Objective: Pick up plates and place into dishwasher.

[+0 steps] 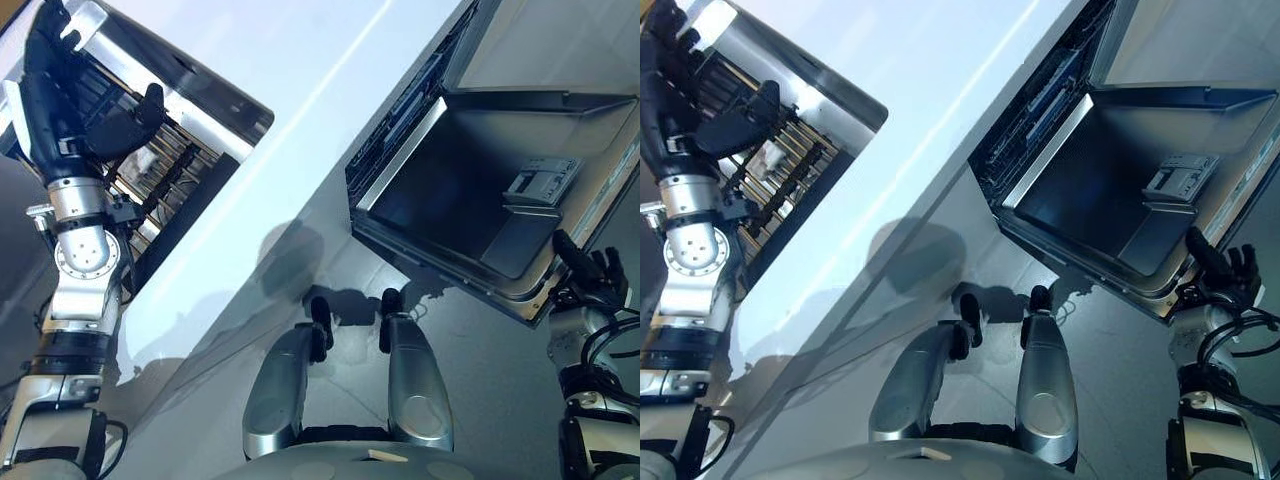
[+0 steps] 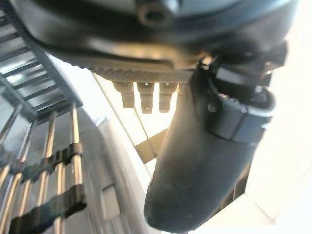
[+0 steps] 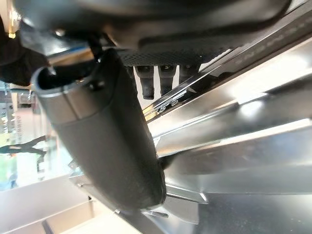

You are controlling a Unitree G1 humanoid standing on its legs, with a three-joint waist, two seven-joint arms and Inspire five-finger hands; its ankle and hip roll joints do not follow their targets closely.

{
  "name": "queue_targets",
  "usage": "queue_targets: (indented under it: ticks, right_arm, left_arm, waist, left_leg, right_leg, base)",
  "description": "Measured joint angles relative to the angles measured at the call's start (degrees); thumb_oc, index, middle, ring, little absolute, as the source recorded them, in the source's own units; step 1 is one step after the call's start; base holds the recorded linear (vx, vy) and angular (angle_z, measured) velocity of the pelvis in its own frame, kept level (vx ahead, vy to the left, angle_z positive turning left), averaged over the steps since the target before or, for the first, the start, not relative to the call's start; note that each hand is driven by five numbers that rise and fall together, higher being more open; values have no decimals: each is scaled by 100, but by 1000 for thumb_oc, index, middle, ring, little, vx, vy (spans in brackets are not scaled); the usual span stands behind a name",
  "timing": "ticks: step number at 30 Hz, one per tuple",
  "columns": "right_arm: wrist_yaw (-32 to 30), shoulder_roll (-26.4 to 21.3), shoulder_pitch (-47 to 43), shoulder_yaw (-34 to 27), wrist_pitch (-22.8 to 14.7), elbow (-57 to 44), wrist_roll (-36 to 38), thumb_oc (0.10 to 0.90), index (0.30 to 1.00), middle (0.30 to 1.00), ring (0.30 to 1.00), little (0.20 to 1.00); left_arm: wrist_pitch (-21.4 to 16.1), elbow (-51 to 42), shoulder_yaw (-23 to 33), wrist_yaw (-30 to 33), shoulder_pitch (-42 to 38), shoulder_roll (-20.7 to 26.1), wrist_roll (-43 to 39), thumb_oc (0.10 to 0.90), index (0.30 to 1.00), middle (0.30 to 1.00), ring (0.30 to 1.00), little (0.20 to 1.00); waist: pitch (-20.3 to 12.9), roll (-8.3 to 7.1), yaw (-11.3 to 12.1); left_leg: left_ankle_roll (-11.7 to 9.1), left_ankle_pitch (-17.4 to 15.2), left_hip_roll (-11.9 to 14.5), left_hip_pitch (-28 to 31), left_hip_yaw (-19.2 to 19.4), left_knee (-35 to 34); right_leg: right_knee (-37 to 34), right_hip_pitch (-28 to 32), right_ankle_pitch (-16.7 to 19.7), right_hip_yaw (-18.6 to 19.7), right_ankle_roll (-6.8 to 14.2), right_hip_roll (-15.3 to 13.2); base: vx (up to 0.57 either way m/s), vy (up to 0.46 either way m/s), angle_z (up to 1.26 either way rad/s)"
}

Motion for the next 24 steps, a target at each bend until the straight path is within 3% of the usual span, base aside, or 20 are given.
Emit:
queue_targets:
  ticks: [6, 11, 17, 24]
  right_arm:
    - [601, -190, -44, -24, 3, 279, 259, 800, 900, 900, 900, 900]
    - [1500, -254, 225, -30, 125, 140, 789, 800, 900, 900, 900, 900]
    - [3025, -448, 1112, -23, 692, -690, 1603, 800, 900, 900, 900, 900]
    - [3327, 392, 1305, -20, 822, -2260, 2251, 800, 900, 900, 900, 900]
  left_arm:
    - [5, -1, 31, -17, -187, 106, 1, 800, 900, 900, 900, 900]
    - [10, -43, 247, -92, -12, 122, 5, 800, 900, 900, 900, 900]
    - [-32, 34, 832, -293, 582, 177, 72, 800, 900, 900, 900, 900]
    - [-50, 261, 891, -303, 794, 125, 175, 800, 900, 900, 900, 900]
  waist:
    - [2, 1, 25]
    - [2, 0, 10]
    - [5, -4, 5]
    - [20, -58, 2]
  left_leg:
    - [-24, -124, -29, -237, -149, 389]
    - [-50, -138, -111, -296, -327, 422]
    - [-204, -181, -36, -332, -574, 418]
    - [-315, -112, 89, 73, -681, 69]
  right_leg:
    - [410, -217, -199, -45, -26, -58]
    - [434, -259, -216, -54, -43, -26]
    - [296, -222, -193, -246, -166, 103]
    - [-200, 237, -7, -661, -231, 119]
  base:
    - [25, -2, 7]
    - [6, -4, -3]
    - [5, -15, -12]
    - [38, 62, -21]
